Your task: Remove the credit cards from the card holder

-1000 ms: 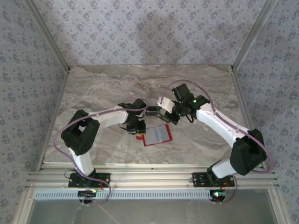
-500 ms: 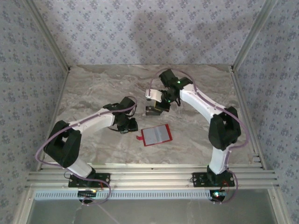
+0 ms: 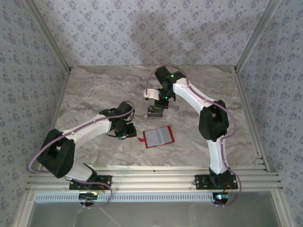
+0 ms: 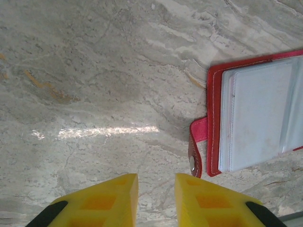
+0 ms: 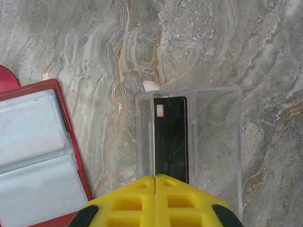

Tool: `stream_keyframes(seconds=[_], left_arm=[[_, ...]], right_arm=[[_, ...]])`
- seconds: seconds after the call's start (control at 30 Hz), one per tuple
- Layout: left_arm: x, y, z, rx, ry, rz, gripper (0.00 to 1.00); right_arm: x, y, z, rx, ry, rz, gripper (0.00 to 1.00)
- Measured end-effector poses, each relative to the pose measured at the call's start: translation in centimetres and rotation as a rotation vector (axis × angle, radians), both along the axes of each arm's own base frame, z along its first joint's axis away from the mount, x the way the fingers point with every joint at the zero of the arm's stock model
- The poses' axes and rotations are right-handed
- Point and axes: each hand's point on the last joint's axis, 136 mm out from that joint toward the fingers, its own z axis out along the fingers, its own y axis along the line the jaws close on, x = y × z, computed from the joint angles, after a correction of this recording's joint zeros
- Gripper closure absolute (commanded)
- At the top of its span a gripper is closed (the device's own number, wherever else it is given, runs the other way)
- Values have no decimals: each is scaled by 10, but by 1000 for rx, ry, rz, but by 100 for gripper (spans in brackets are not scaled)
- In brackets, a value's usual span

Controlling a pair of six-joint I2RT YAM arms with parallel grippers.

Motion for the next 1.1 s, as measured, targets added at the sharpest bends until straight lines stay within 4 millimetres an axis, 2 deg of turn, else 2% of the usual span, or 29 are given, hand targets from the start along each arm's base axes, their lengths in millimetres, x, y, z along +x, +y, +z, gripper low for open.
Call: stream_keyframes(seconds=[0.3, 0.43, 0.63, 0.67, 0.8, 0.83, 0.97, 1.1], left_arm=[[-1, 0, 1, -3, -1, -1, 69], [-2, -1, 1, -12, 8, 0, 66], [-8, -2, -2, -16, 29, -2, 66], [-8, -2, -2, -18, 31, -1, 66], [-8, -3, -2, -22, 33, 0, 66], [-8, -4, -2, -25, 30, -1, 66], [-7, -9, -2, -36, 23, -12, 63], [-12, -14, -9, -24, 42, -35, 63]], right_arm=[[17, 4, 9, 3, -51, 13, 100], [21, 4, -7, -18, -30, 19, 100], [16, 2, -36, -59, 40, 21, 100], [16, 1, -38, -63, 46, 21, 98], [16, 1, -43, -67, 54, 22, 77], [17, 2, -43, -66, 50, 25, 75], [25, 4, -41, -64, 13, 16, 67], [35, 2, -40, -56, -51, -13, 63]])
